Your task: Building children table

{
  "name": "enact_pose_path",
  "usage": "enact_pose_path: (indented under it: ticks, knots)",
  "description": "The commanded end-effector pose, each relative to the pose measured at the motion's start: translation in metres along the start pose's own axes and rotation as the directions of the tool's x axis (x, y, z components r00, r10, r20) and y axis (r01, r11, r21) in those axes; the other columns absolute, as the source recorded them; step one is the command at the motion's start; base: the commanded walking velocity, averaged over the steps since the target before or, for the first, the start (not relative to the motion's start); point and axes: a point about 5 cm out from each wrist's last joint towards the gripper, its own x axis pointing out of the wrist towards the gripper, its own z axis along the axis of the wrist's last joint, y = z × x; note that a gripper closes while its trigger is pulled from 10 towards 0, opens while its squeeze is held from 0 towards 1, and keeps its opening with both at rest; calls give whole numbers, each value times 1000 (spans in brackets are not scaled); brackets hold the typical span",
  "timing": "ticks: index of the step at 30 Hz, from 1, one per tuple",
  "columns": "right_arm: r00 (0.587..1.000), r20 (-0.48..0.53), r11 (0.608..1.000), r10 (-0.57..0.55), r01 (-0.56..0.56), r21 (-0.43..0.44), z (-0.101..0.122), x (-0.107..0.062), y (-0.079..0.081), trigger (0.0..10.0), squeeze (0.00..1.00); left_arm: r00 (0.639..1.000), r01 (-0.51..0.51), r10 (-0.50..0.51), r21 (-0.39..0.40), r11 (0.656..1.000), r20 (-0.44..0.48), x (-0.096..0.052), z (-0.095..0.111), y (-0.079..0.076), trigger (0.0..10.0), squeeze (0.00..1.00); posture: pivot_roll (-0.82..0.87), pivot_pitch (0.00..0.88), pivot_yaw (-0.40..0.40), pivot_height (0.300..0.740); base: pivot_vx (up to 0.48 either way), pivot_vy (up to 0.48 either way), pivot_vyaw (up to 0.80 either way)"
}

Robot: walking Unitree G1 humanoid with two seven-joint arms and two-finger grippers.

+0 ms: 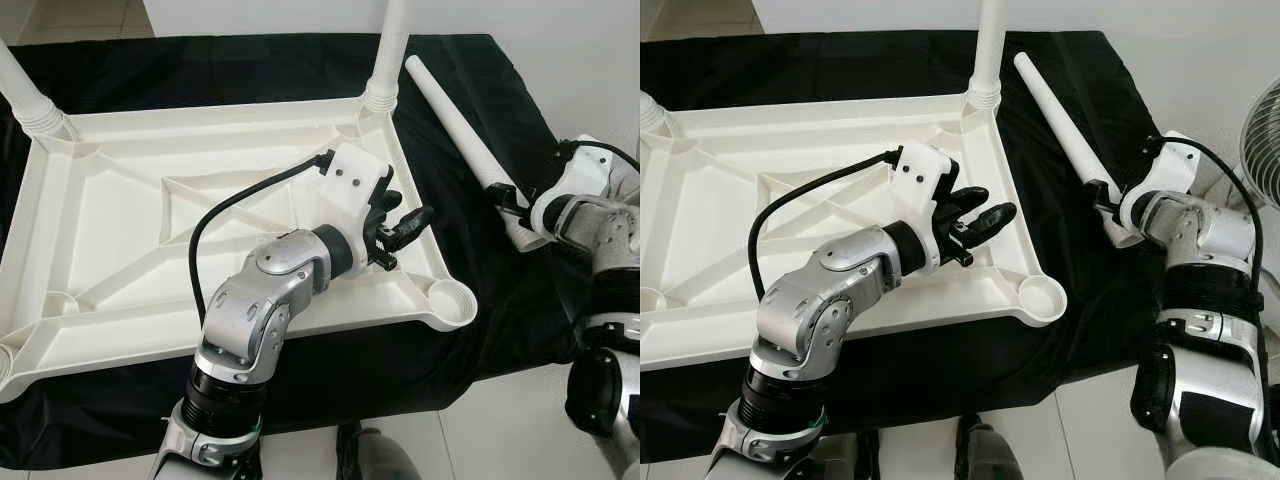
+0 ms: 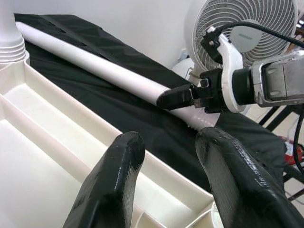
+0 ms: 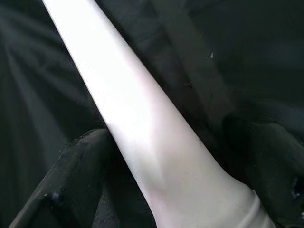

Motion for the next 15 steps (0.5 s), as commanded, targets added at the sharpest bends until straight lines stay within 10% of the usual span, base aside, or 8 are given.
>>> enact_pose_path:
  ticks: [1,4,5,6,7,15]
  knots:
    - [990,-137,999,22,-19,28,-25,6,-3,10000,0,999,13,-11,-34,999,39,4,6,-11,10000,0,-12,308,-24,740,0,0,0]
    - [980,-192,998,51,-42,49,-31,5,-5,10000,0,999,6,-4,-36,999,41,5,7,-11,10000,0,-13,307,-24,740,0,0,0]
    - [977,-208,997,56,-45,61,-32,4,-7,4471,0,999,2,-1,-37,999,43,5,8,-11,10000,0,-12,306,-25,740,0,0,0]
    - [973,-225,996,55,-38,76,-33,3,-10,3569,0,999,0,2,-37,999,45,5,8,-10,10000,0,-12,306,-25,740,0,0,0]
    - [972,-228,996,52,-33,84,-33,3,-12,0,0,999,-1,3,-39,999,49,5,9,-10,10000,0,-13,303,-27,740,0,0,0]
    - [969,-233,988,85,-53,142,-28,1,-15,0,0,999,-7,8,-34,999,50,6,11,-9,10000,0,-13,303,-27,740,0,0,0]
